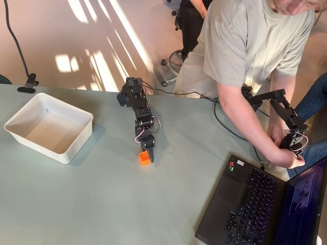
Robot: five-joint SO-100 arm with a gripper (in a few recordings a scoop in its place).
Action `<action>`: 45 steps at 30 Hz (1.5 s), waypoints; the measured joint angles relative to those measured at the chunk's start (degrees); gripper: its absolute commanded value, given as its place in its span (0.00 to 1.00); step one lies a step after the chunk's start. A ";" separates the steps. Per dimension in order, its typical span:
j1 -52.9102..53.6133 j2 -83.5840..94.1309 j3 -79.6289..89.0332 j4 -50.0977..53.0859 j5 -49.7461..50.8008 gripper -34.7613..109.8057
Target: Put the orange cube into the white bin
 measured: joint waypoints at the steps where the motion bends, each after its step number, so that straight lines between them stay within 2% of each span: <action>1: 0.18 0.00 0.00 0.44 0.00 0.68; 5: 0.00 -0.26 -0.09 0.97 -0.09 0.73; 30: 0.70 -2.55 -0.09 1.14 0.00 0.72; 39: 0.70 -3.34 -0.09 2.37 0.00 0.61; 45: 0.70 -3.43 -0.09 2.37 0.00 0.56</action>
